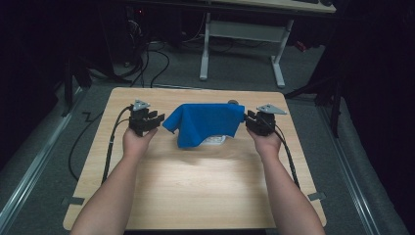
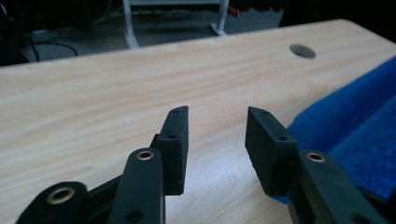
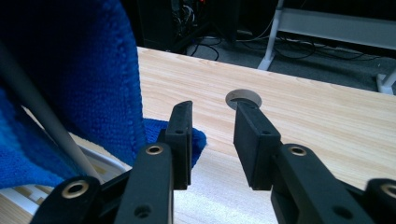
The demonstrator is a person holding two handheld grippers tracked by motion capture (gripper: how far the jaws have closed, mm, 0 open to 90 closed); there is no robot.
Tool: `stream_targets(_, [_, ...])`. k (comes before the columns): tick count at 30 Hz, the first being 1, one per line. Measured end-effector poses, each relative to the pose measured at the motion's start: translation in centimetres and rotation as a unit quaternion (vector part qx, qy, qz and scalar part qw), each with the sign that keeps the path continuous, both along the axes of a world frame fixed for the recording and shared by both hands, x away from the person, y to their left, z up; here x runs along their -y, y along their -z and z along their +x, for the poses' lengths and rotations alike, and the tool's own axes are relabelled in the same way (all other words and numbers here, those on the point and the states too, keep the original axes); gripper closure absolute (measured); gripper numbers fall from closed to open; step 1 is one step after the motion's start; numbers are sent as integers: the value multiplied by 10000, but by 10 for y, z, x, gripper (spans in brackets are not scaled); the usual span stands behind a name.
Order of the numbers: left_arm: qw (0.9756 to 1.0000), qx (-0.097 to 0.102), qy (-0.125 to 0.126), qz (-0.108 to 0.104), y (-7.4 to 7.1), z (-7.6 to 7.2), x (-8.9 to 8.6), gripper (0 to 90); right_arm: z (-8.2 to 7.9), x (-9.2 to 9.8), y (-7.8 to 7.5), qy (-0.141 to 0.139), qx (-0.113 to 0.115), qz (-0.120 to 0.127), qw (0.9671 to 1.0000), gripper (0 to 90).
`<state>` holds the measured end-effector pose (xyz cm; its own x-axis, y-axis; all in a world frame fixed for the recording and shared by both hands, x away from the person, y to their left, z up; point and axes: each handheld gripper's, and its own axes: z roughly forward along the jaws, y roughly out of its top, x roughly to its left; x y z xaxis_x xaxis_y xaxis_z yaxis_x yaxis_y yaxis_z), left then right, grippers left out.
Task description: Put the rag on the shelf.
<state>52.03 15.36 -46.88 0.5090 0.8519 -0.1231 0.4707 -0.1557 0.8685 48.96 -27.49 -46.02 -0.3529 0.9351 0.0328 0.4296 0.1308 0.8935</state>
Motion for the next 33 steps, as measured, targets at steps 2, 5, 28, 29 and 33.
stream_targets(2, [10000,58,-37,-41,-3,-1,-2,603,0,1,-1,5,9,-5,10000,669])
stream_targets(5, [10000,39,-25,46,-9,0,-5,603,-1,3,-8,25,94,-21,10000,657])
stream_targets(28, [9997,140,-1,187,-5,-41,-23,534,-32,10,-11,-40,194,-120,9997,541])
stream_targets(29, [9997,141,16,187,-5,-45,-23,529,-35,10,-11,-53,126,-128,9998,532])
stream_targets(33, [9997,198,85,134,-6,-62,-23,516,-51,11,-14,-126,236,-211,9994,512])
